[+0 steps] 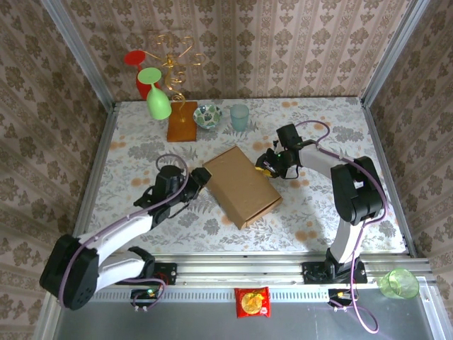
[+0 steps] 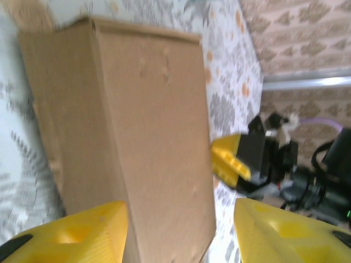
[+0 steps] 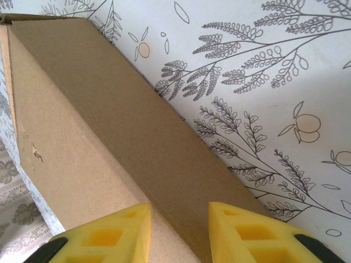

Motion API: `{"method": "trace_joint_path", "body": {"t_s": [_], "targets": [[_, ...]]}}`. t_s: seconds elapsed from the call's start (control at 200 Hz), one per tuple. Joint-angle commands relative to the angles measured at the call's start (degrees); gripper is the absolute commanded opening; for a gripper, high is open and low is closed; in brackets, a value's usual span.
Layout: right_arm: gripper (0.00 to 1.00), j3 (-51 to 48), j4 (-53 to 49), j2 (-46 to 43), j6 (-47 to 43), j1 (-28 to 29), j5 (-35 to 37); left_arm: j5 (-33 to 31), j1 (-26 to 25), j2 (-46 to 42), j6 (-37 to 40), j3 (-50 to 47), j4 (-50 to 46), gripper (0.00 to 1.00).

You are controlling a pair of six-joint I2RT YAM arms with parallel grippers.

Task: Fold the paper box

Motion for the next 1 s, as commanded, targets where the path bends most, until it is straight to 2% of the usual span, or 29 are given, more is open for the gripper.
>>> {"method": "trace_joint_path", "body": {"t_s": [0.0, 0.185, 0.4, 0.705, 0.84, 0.995], "targets": [[0.34, -1.9, -0.6, -1.9, 1.0, 0.3, 1.2, 0.5, -5.6, -1.6, -0.6, -0.8, -8.7, 0.54], [0.34, -2.9, -0.2, -1.6, 1.3, 0.2, 0.1, -5.4, -18.0, 5.9, -5.8, -1.1, 3.4, 0.55], [0.34, -3.5, 0.6, -1.5, 2.3, 0.3, -1.4, -8.6, -25.5, 19.0, -9.7, -0.3, 14.6, 0.56], [0.34, -7.5, 4.0, -3.6, 5.6, 0.5, -3.7, -10.4, -27.4, 32.2, -11.6, 4.2, 26.6, 0.53], [0.33, -9.9, 5.8, -4.9, 8.0, 0.8, -4.4, -12.7, -27.5, 32.6, -11.2, 5.4, 28.1, 0.52], [0.32, -12.9, 7.5, -7.0, 11.0, 0.6, -4.2, -15.0, -26.8, 29.3, -9.0, 4.9, 25.4, 0.52]]}}
